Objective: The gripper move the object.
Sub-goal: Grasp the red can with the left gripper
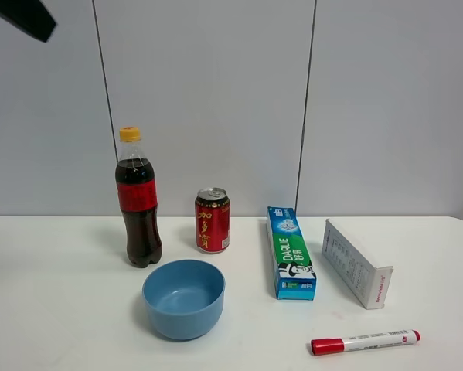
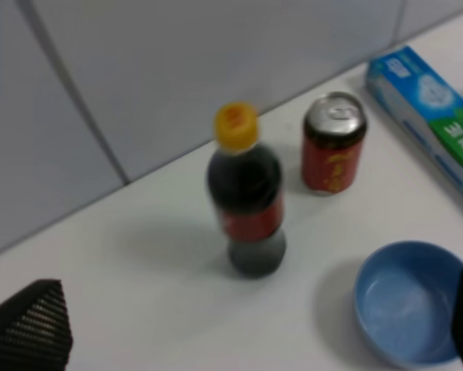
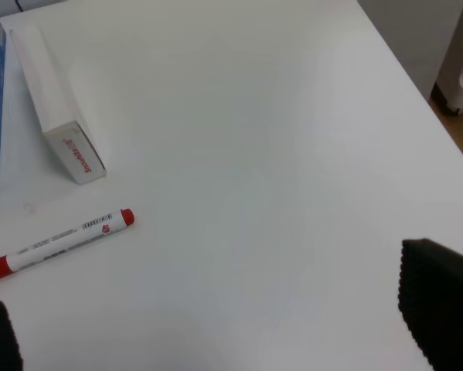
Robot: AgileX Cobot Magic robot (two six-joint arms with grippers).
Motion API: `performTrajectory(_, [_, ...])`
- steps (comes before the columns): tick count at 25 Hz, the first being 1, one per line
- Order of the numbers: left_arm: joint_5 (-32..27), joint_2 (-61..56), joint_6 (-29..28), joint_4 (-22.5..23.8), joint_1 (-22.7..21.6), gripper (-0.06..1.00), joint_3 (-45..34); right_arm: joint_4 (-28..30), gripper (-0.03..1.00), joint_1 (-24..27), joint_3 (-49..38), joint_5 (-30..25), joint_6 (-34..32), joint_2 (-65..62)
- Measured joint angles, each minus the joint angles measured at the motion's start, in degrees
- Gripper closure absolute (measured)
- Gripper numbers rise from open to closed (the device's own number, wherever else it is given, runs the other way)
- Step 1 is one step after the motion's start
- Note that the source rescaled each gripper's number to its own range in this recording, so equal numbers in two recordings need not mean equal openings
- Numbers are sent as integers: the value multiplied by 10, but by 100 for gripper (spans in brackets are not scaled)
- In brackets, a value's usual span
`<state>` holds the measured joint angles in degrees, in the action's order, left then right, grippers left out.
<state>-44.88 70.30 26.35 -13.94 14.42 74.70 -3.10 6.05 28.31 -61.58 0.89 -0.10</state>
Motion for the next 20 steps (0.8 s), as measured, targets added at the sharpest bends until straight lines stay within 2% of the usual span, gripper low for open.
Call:
performTrajectory(5, [0,120,-2,50,114,-6,108,0,-3,0,0,0,0,0])
performTrajectory(9, [4,228,-21,58,171,-6,178,0,-3,0,0,0,0,0])
performTrajectory(16, [5,395,-26,82,216,-6,256,0,-3,0,0,0,0,0])
performTrajectory(20, [39,445,-26,106,220,-6,283,0,-3,0,0,0,0,0])
